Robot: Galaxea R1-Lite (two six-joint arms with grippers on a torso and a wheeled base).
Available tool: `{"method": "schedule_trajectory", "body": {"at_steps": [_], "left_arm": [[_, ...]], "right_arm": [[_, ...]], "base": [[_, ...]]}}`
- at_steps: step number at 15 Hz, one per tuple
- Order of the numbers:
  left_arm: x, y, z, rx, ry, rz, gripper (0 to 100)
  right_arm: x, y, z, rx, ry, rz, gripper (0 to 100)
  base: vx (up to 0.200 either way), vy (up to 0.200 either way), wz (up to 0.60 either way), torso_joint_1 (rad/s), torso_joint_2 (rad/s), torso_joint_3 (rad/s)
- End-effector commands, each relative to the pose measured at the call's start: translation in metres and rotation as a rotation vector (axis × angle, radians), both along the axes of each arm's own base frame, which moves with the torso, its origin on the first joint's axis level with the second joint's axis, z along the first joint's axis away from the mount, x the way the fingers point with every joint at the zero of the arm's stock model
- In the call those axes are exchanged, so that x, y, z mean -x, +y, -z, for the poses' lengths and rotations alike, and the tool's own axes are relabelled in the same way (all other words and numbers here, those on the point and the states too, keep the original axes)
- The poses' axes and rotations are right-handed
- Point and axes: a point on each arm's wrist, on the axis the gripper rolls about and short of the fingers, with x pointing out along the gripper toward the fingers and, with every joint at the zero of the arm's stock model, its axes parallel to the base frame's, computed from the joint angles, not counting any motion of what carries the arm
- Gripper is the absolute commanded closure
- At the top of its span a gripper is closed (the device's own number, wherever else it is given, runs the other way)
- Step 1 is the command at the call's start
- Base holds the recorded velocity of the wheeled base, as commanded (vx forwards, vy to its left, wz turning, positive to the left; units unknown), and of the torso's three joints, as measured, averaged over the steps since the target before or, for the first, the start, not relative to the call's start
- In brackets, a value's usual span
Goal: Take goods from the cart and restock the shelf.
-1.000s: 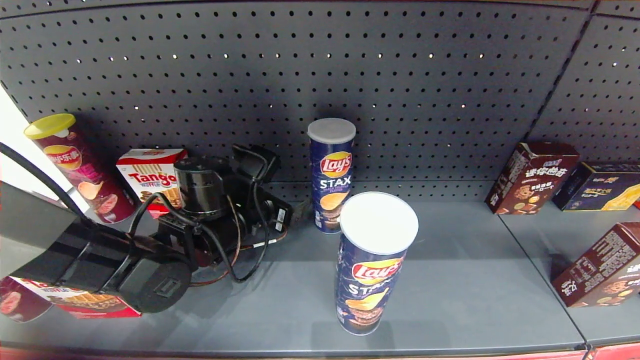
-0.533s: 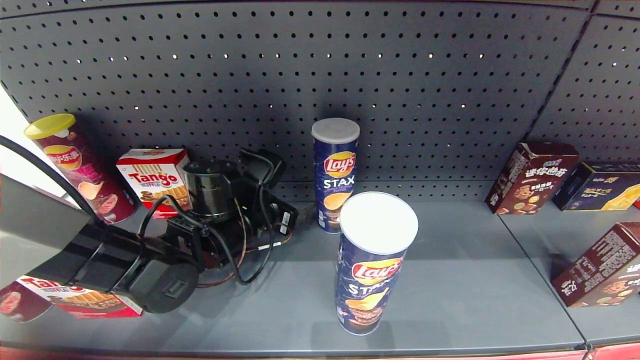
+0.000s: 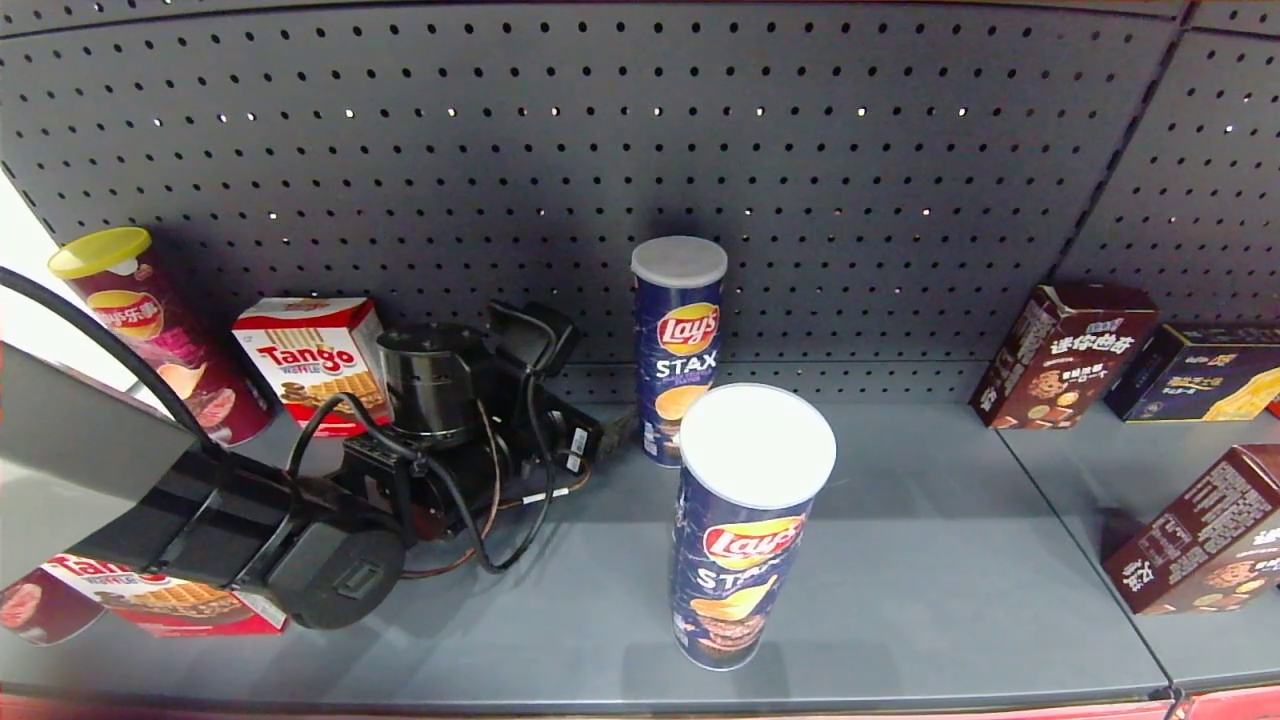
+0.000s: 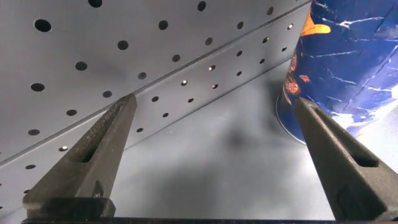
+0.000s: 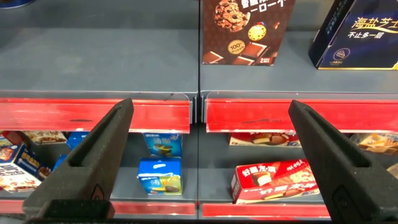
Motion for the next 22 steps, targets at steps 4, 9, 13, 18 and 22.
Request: {"method": "schedule_trajectory", "body": {"at_steps": [4,9,13,18,22], "left_arm": [[0.041,0.003,-0.026,0.032,-0.043,0.051,0],[0.11,0.01,-0.048,0.107,-0.108,0.161,0],[0.168,0.031,-0.055,0.187,-0.129,0.246,0],[0.25,0.096,-0.012,0.181,-0.131,0.299,0],[0.292,0.137,0.016,0.097,-0.075,0.306,0]], "right_arm": [[0.0,0.0,0.0,0.0,0.001,-0.001,0],[0.0,0.0,0.0,0.0,0.001,-0.001,0],[0.0,0.0,0.0,0.0,0.001,-0.001,0],[0.0,0.0,0.0,0.0,0.002,-0.001,0],[0.0,0.0,0.0,0.0,0.001,-0.001,0]], "base": [[0.0,0.0,0.0,0.0,0.0,0.0],[0.0,0.0,0.0,0.0,0.0,0.0],[0.0,0.0,0.0,0.0,0.0,0.0],[0.0,0.0,0.0,0.0,0.0,0.0],[0.0,0.0,0.0,0.0,0.0,0.0]]}}
